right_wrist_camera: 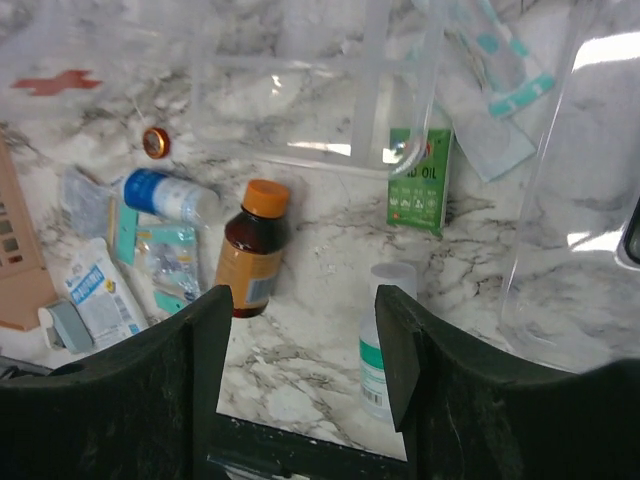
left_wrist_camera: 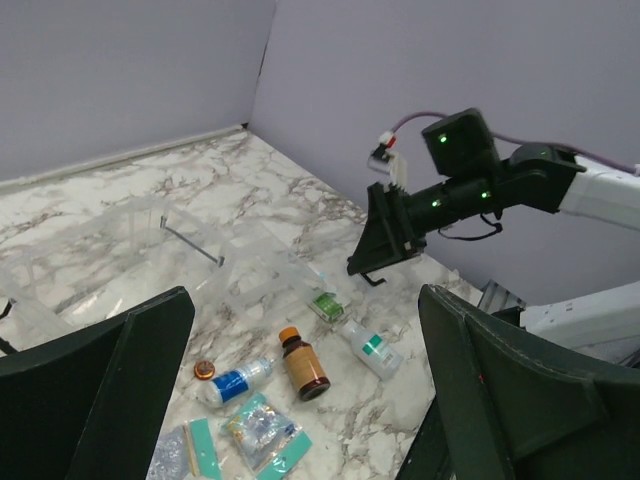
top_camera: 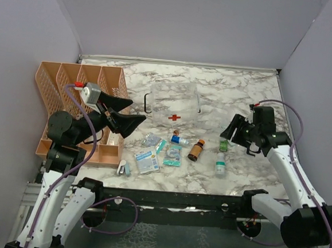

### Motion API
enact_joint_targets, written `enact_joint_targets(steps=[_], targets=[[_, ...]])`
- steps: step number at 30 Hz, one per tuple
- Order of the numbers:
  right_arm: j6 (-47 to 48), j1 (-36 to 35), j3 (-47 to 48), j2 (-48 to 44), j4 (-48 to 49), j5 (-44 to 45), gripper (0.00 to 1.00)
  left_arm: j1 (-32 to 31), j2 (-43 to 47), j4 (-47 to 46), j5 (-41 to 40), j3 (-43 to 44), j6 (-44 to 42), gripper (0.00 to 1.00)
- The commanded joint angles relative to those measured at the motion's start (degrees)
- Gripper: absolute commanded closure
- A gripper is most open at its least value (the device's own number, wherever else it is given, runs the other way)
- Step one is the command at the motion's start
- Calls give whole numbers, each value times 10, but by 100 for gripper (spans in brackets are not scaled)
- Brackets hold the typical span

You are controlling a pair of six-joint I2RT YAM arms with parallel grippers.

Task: Organize the medicine kit

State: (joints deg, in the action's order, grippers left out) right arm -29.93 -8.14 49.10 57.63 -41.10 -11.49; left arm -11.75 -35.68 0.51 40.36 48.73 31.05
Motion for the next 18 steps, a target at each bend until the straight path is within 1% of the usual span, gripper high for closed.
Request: enact_joint_targets(steps=[1, 5, 11, 14, 18], targets=[[-2, 3, -29, 29, -21, -31, 44, -2, 9, -44, 4, -2, 18, 1], [-16, 3, -45, 44, -36, 18, 44, -3, 8, -44, -9, -6, 13, 1], [-25, 0, -102, 37, 4, -12, 39, -3, 0, -44, -22, -11, 8, 1], [-39, -12, -107, 29, 11, 20, 36, -4, -7, -45, -22, -9, 9, 1], [-49, -31, -112, 34, 13, 35, 34, -4, -7, -44, -38, -15, 8, 1]])
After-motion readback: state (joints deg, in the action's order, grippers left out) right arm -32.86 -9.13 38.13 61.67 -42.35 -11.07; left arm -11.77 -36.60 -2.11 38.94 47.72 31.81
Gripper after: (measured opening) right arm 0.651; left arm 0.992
